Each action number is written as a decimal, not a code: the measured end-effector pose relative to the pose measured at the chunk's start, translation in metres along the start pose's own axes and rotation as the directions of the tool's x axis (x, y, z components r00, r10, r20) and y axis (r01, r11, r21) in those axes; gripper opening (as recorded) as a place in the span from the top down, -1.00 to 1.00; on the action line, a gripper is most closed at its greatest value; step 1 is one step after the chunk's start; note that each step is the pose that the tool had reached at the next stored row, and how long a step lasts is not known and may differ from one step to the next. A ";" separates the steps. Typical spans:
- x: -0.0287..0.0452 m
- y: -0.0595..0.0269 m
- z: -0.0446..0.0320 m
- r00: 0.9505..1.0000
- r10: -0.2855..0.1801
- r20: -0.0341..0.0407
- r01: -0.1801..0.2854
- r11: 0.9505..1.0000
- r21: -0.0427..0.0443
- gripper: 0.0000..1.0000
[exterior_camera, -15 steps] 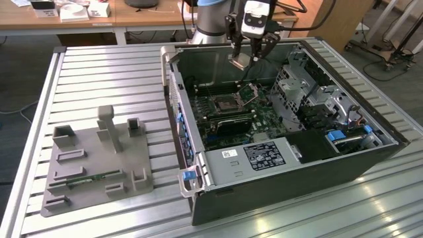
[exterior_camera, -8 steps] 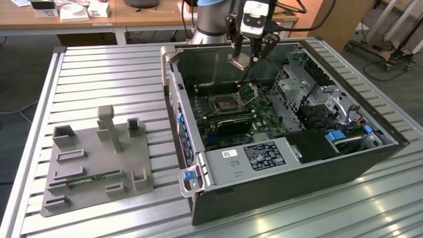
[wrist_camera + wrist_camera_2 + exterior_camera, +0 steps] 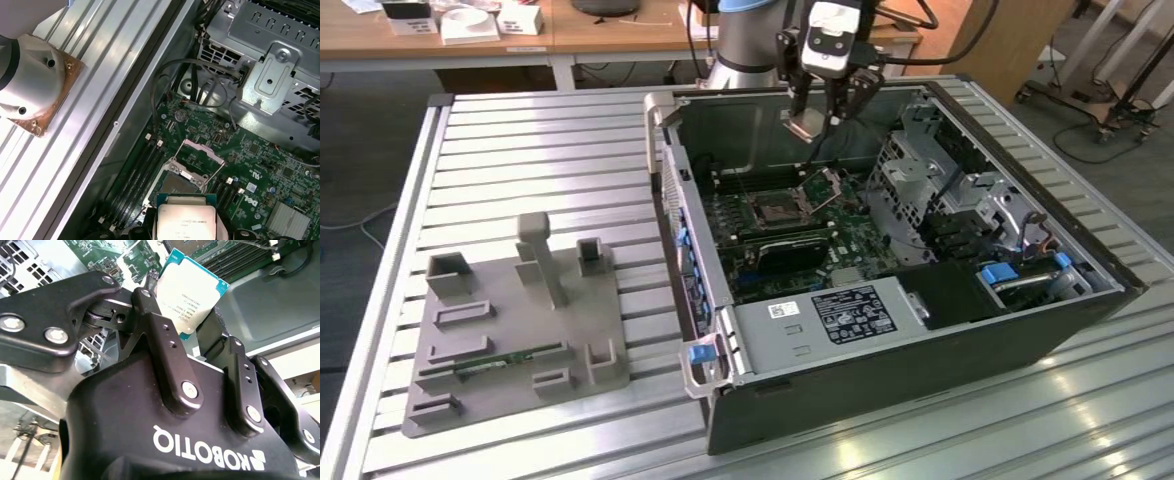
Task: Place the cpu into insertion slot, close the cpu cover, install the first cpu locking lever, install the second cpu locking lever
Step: 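Place the cpu into insertion slot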
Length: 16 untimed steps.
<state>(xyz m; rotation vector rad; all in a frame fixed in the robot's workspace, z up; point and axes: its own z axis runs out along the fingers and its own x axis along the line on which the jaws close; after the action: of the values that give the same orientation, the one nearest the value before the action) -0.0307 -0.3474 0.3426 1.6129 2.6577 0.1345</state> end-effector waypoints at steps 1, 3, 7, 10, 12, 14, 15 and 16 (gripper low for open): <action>0.0000 0.0000 0.0002 1.000 0.010 0.001 -0.010 1.000 0.000 -0.09; 0.0000 -0.0001 0.0006 0.999 0.034 0.003 -0.034 0.999 -0.001 -0.09; 0.0000 -0.0001 0.0017 0.996 0.092 0.008 -0.092 0.996 -0.002 -0.09; 0.0000 -0.0002 0.0023 0.991 0.132 0.012 -0.132 0.991 -0.003 -0.09; -0.0001 -0.0002 0.0026 0.988 0.152 0.013 -0.152 0.988 -0.004 -0.09; -0.0001 -0.0003 0.0028 0.987 0.160 0.014 -0.160 0.987 -0.004 -0.09; -0.0001 -0.0003 0.0028 0.987 0.162 0.014 -0.162 0.987 -0.004 -0.09; -0.0001 -0.0003 0.0029 0.986 0.163 0.014 -0.163 0.987 -0.004 -0.09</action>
<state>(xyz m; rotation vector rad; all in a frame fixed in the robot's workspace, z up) -0.0307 -0.3474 0.3397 1.8222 2.5104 0.1299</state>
